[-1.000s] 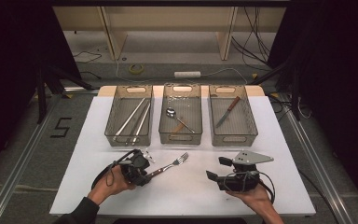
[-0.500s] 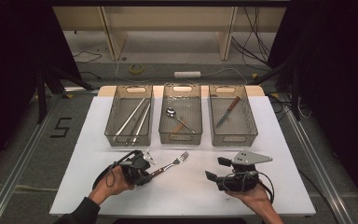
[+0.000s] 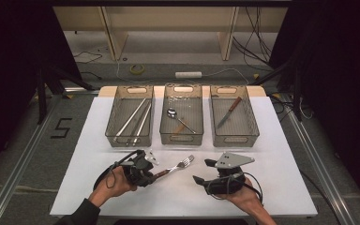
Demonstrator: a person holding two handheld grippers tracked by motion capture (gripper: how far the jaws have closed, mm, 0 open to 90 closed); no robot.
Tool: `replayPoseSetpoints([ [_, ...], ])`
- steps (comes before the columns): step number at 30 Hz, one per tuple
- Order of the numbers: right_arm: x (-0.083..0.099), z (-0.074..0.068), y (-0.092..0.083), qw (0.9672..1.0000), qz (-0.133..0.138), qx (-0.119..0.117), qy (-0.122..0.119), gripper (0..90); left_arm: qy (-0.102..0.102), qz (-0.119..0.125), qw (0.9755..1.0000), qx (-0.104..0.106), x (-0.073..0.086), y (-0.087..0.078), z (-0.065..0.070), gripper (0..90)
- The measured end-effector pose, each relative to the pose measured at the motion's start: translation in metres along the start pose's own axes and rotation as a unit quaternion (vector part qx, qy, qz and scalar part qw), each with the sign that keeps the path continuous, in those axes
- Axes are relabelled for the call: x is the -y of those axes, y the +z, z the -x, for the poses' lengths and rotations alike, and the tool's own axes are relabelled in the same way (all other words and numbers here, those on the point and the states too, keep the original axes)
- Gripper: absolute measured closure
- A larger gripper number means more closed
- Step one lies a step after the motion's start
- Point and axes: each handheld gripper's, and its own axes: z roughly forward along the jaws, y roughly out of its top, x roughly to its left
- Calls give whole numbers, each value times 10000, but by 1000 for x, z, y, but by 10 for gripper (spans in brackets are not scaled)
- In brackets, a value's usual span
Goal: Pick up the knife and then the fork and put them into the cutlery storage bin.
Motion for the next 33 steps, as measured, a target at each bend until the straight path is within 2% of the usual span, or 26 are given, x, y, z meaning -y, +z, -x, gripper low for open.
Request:
replayPoseSetpoints([
  [2,-2,-4,6,9998,-63,15,-176,296,4,25,10000,-17,-2,-3,3,753],
  [4,-5,-11,11,9988,-152,76,-452,296,49,37,10000,51,-4,-6,6,753],
  [8,-7,-21,21,9967,-236,-91,-766,295,187,40,9997,183,-9,-10,16,753],
  [12,-8,-30,32,9930,-390,-195,-1095,296,325,7,9990,308,-14,-13,27,753],
  [16,-7,-38,40,9879,-591,-137,-1429,303,440,-41,9983,371,-16,-13,34,753],
  [22,-3,-47,56,9808,-836,-278,-1738,321,484,-88,9980,393,-18,-13,38,753],
  [24,-2,-49,61,9794,-892,-340,-1779,323,495,-78,9980,384,-19,-14,39,754],
  [31,-2,-55,78,9721,-971,-371,-2101,353,485,-81,9980,386,-21,-14,41,753],
  [33,-2,-55,81,9709,-982,-373,-2152,379,467,-70,9982,382,-21,-14,41,753],
])
